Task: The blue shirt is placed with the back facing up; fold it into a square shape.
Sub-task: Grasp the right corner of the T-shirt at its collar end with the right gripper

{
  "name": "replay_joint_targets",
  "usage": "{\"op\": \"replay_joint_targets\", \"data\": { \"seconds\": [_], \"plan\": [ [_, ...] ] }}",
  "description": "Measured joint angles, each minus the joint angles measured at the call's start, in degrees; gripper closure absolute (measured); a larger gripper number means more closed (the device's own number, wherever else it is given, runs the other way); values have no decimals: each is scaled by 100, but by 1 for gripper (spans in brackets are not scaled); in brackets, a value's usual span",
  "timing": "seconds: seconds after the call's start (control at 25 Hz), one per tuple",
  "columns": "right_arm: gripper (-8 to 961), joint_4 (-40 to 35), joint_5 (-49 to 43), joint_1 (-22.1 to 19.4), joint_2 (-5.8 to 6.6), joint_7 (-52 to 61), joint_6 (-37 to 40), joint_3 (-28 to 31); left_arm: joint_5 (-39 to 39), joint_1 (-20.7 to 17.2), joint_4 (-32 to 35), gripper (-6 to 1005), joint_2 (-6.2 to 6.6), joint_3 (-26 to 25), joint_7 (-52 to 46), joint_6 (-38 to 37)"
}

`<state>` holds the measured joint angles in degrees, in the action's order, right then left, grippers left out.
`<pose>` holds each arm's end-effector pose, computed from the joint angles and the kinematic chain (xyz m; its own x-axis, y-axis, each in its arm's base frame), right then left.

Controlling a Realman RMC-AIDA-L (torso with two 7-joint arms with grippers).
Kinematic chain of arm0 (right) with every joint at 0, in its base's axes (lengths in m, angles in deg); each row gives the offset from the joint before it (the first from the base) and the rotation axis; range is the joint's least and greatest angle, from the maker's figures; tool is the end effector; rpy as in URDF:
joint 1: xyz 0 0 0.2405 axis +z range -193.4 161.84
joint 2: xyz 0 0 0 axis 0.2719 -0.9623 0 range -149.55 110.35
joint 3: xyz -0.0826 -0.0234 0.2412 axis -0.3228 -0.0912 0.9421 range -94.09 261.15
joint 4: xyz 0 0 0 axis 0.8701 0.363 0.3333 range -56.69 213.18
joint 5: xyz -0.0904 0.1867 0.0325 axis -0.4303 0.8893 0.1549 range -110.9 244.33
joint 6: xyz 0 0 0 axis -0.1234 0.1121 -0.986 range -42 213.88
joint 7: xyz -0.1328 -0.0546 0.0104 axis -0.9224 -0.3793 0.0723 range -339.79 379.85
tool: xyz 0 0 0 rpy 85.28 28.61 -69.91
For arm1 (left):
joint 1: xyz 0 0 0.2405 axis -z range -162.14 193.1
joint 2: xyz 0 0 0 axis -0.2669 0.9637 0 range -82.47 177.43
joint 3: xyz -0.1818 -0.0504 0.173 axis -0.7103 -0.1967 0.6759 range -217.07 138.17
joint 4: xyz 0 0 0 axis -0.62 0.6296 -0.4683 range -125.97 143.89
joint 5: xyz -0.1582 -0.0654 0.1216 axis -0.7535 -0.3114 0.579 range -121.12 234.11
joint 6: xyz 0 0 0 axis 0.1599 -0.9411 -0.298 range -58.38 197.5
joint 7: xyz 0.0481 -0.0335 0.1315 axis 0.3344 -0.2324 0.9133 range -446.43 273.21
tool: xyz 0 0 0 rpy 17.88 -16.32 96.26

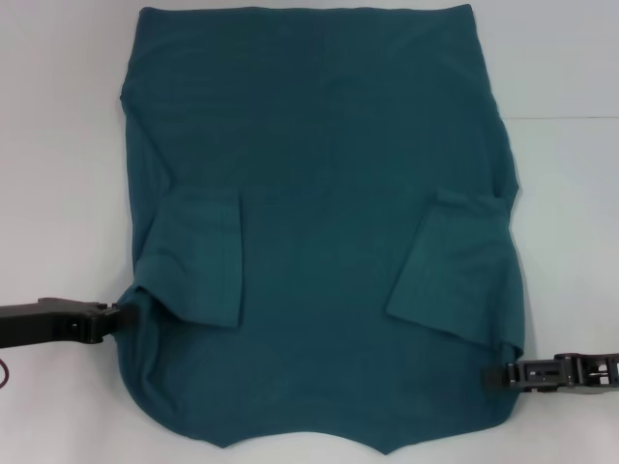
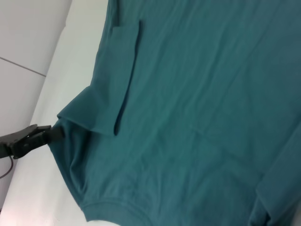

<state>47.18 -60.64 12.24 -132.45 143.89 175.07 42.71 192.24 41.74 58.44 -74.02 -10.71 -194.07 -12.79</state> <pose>0.3248 0.2965 0.0083 0.2199 -0.9439 -0.2464 -0.9604 -0.2538 0.1149 -0.3293 0.3176 0.0282 0.5235 0.7456 0.4124 0.8519 -0.4675 -0.2362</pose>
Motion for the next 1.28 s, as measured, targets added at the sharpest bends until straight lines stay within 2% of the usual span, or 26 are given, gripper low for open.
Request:
{"op": "replay_joint_targets", "data": {
  "seconds": [0.44, 0.96, 1.28],
  "plan": [
    [36, 158, -53, 114, -63, 54, -37, -44, -47, 2, 1, 971, 21, 0, -6, 21],
    [37, 154, -22, -89, -69, 32, -101, 741, -57, 2, 0, 970, 21, 0, 13, 56],
    [37, 232, -38, -126, -66, 42, -71, 761, -58, 2, 0, 970, 13, 0, 16, 105]
  ]
}}
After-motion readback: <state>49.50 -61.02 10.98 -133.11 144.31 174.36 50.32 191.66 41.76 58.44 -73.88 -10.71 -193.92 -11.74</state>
